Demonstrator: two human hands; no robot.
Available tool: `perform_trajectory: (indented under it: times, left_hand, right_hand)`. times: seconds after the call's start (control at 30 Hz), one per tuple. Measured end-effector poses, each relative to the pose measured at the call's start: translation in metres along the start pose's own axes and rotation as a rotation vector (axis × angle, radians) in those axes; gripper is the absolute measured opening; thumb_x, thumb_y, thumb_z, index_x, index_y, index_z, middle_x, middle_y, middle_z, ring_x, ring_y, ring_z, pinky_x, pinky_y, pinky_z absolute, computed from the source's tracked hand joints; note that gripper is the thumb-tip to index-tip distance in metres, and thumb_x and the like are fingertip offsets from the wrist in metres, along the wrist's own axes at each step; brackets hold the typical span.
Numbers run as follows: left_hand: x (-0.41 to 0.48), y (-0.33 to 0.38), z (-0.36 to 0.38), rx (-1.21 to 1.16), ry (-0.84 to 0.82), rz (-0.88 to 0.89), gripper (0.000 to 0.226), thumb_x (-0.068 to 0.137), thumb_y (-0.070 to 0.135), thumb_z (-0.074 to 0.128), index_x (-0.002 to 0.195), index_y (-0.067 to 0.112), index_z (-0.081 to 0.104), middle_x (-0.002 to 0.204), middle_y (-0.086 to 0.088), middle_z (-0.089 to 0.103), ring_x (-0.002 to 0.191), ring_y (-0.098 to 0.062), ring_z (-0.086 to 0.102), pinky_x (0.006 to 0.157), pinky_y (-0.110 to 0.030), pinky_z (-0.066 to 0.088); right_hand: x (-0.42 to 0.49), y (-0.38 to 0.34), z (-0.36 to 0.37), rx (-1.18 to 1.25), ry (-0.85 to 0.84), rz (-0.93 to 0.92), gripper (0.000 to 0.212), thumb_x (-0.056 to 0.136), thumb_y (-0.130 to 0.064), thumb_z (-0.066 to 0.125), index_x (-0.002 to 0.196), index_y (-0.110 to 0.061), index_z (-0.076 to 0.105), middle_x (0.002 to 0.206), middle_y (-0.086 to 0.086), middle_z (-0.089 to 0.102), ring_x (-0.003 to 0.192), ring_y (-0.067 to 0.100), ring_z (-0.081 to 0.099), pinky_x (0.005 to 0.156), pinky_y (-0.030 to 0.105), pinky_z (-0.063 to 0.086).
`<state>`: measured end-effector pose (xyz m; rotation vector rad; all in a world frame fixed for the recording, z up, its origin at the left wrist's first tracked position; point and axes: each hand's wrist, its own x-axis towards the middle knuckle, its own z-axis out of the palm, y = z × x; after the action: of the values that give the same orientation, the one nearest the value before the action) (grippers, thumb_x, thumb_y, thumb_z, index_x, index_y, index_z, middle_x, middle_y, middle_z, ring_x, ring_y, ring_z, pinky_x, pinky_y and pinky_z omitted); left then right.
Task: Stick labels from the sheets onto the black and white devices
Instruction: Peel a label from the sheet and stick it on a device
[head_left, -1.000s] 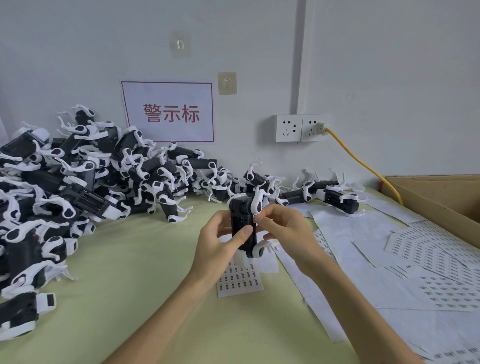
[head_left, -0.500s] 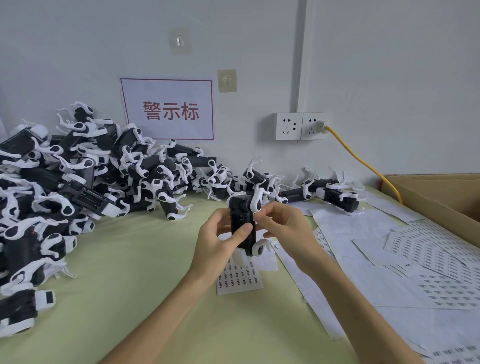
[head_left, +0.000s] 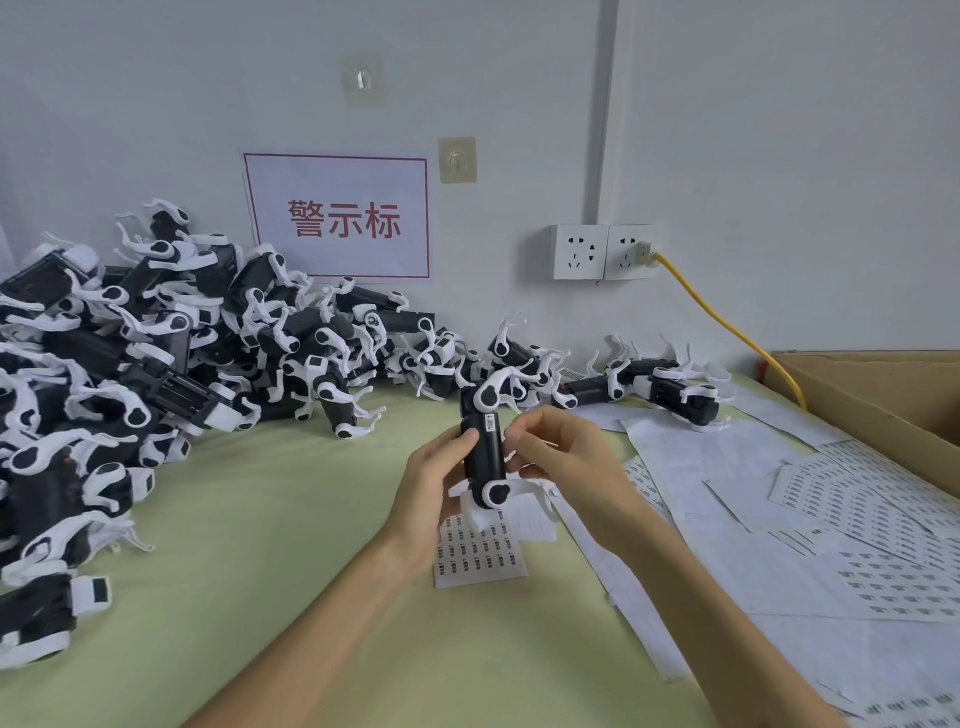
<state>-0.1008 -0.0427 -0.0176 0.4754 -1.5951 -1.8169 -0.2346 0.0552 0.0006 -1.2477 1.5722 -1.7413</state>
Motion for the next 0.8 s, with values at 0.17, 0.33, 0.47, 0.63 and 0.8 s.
perform_trajectory:
  times: [0.17,0.33,0.47,0.63,0.8]
  left_hand:
    - [0.001,0.003,0.001,-0.016,-0.03,-0.019,0.035,0.093,0.043,0.063,0.108,0.014,0.074,0.097,-0.011,0.074,0.091,-0.02,0.07,0.073,-0.027,0.053]
    - [0.001,-0.001,0.002,0.026,0.032,0.039,0.026,0.103,0.031,0.058,0.099,0.013,0.076,0.091,-0.011,0.075,0.082,-0.018,0.073,0.064,-0.021,0.054]
    - [0.001,0.001,0.004,0.066,0.019,0.065,0.032,0.104,0.033,0.055,0.105,0.005,0.071,0.087,-0.011,0.073,0.082,-0.02,0.069,0.073,-0.028,0.053]
    - [0.001,0.001,0.002,0.115,0.046,0.106,0.029,0.105,0.027,0.054,0.096,0.007,0.071,0.081,-0.011,0.071,0.076,-0.02,0.067,0.074,-0.033,0.052]
    - [0.003,0.002,0.002,0.173,0.125,0.099,0.036,0.103,0.022,0.055,0.07,0.016,0.071,0.067,-0.005,0.068,0.064,-0.017,0.063,0.062,-0.027,0.051]
  right_hand:
    - [-0.002,-0.001,0.004,-0.135,0.029,-0.069,0.004,0.091,-0.008,0.074,0.088,-0.009,0.071,0.074,0.001,0.072,0.066,0.014,0.069,0.062,0.021,0.052]
    - [-0.002,0.0,0.007,-0.155,0.028,-0.099,0.008,0.09,-0.006,0.074,0.083,-0.008,0.07,0.077,0.012,0.073,0.07,0.023,0.072,0.069,0.034,0.059]
    - [-0.003,-0.001,0.007,-0.159,0.009,-0.098,0.011,0.09,-0.006,0.075,0.081,-0.01,0.07,0.075,0.004,0.073,0.069,0.021,0.071,0.068,0.033,0.059]
    - [-0.003,0.0,0.008,-0.171,0.0,-0.114,0.008,0.089,-0.006,0.076,0.083,-0.006,0.07,0.074,0.0,0.072,0.068,0.018,0.07,0.066,0.03,0.058]
    - [-0.004,0.002,0.011,-0.194,-0.012,-0.13,0.01,0.09,-0.006,0.076,0.082,-0.007,0.069,0.072,0.002,0.071,0.065,0.023,0.069,0.068,0.039,0.06]
